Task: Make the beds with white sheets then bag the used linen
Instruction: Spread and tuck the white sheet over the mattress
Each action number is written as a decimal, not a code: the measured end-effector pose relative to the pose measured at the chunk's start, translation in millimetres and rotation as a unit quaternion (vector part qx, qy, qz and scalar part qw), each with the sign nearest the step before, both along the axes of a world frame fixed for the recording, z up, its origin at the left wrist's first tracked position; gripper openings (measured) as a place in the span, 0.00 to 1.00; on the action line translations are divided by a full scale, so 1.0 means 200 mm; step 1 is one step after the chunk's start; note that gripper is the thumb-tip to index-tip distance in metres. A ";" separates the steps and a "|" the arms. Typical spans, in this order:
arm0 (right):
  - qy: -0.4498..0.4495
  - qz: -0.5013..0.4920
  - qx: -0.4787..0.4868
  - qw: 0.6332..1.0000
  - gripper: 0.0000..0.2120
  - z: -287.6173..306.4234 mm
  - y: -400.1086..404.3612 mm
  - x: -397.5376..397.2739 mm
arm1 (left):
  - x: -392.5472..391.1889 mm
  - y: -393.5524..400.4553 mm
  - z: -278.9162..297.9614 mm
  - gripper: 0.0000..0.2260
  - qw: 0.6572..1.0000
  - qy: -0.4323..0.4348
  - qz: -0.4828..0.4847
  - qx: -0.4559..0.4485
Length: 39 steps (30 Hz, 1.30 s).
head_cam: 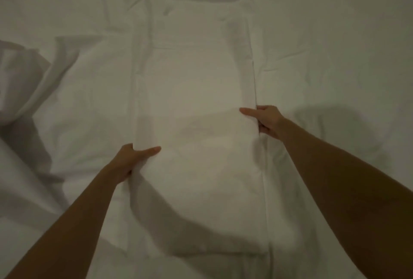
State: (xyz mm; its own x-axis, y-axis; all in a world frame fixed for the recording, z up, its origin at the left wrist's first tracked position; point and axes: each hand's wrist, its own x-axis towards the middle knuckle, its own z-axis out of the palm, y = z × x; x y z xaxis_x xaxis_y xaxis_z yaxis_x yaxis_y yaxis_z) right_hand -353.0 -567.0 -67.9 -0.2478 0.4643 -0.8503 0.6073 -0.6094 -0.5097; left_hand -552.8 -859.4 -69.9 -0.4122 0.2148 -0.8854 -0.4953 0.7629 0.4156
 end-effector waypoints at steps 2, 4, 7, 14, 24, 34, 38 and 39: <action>-0.008 0.005 -0.016 1.000 0.18 0.01 -0.10 0.12 | 0.10 -0.08 0.02 0.17 1.000 0.004 -0.004 -0.024; -0.011 0.012 -0.028 0.999 0.18 0.02 -0.19 0.21 | 0.19 -0.14 0.04 0.25 1.000 0.003 -0.008 -0.022; 0.000 0.020 -0.044 0.999 0.16 0.06 -0.27 0.27 | 0.29 -0.22 0.07 0.31 0.999 0.007 -0.041 -0.020; 0.000 0.117 -0.037 0.992 0.14 0.10 -0.34 0.40 | 0.45 -0.33 0.13 0.36 0.997 -0.014 -0.068 -0.016; 0.022 0.061 0.068 0.996 0.22 0.06 -0.31 0.30 | 0.61 -0.09 0.26 0.37 0.869 0.452 -0.177 -0.095; 0.052 0.065 0.270 0.959 0.20 -0.03 -0.31 0.25 | 1.09 0.46 0.01 0.27 0.835 0.357 -0.412 -0.077; 0.020 0.065 0.286 0.956 0.21 0.00 -0.11 0.43 | 1.22 0.61 0.05 0.27 0.826 0.356 -0.433 -0.046; 0.005 0.070 0.296 0.952 0.22 0.00 -0.03 0.50 | 1.27 0.66 0.05 0.27 0.822 0.355 -0.445 -0.035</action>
